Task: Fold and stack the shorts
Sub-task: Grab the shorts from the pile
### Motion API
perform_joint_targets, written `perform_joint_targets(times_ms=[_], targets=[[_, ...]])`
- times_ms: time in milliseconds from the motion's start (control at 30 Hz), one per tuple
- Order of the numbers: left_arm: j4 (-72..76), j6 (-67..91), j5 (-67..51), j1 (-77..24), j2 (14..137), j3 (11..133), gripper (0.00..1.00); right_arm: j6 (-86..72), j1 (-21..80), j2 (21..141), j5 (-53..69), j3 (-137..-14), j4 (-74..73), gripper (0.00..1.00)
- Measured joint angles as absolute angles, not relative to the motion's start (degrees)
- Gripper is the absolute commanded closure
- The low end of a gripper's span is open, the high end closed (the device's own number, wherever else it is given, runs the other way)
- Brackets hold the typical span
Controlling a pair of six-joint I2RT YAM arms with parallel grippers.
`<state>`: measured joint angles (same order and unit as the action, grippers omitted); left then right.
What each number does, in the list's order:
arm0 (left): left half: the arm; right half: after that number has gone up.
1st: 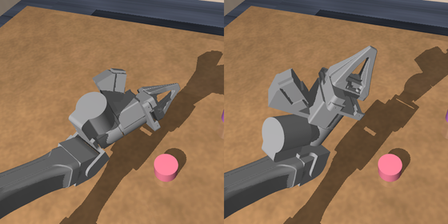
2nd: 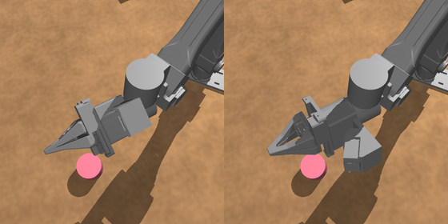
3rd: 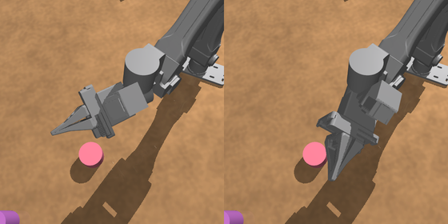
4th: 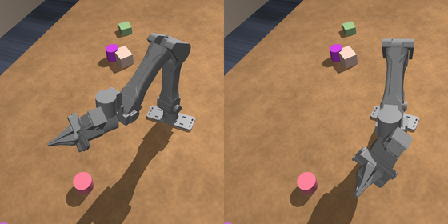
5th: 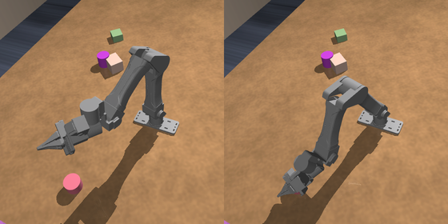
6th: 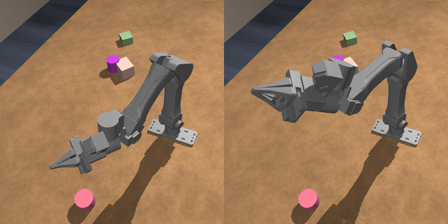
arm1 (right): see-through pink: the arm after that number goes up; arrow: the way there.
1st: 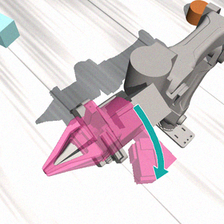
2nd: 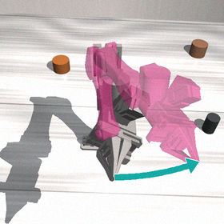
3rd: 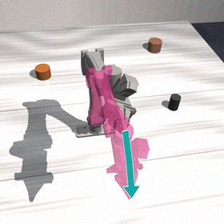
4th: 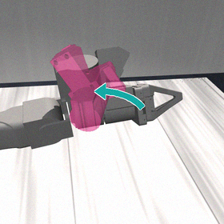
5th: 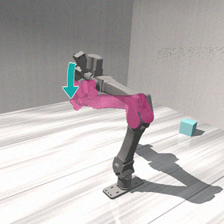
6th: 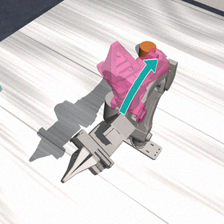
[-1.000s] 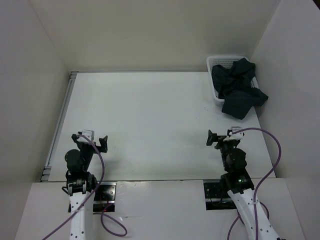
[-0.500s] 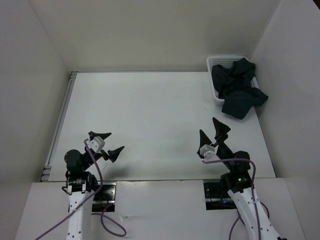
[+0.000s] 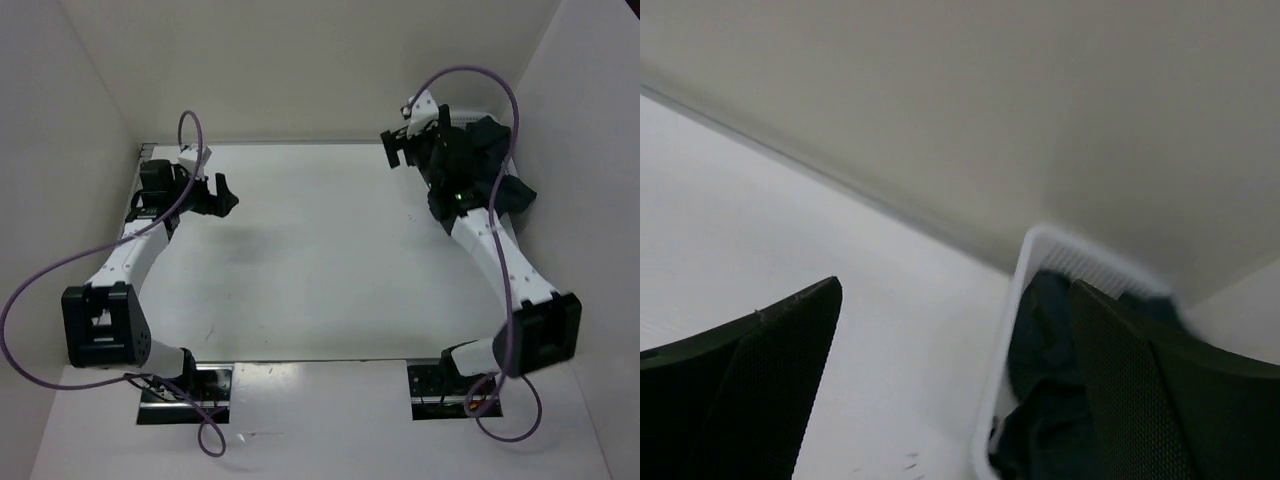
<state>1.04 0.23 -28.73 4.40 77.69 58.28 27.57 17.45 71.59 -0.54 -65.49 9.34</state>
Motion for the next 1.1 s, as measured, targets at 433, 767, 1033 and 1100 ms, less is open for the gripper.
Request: perform_joint_targets(times_ms=[433,767,1033,1100], targets=[[-11.2,0.3,-28.4,-0.8,91.0,65.8,0.00,-21.1,-4.1,111.7,-10.5,-95.5,-22.4,0.36],[-13.4,0.3,-28.3,-2.3,96.7,67.4,0.00,-27.2,-3.1,124.7,-21.0,-107.1,-25.1,0.34],[-14.8,0.3,-28.4,-2.3,99.0,70.6,0.00,-28.0,-3.2,132.7,-24.3,-111.5,-25.4,0.31],[-15.0,0.3,-28.6,-2.3,99.3,71.4,0.00,-28.3,-3.2,133.9,-24.2,-111.5,-25.5,0.31]])
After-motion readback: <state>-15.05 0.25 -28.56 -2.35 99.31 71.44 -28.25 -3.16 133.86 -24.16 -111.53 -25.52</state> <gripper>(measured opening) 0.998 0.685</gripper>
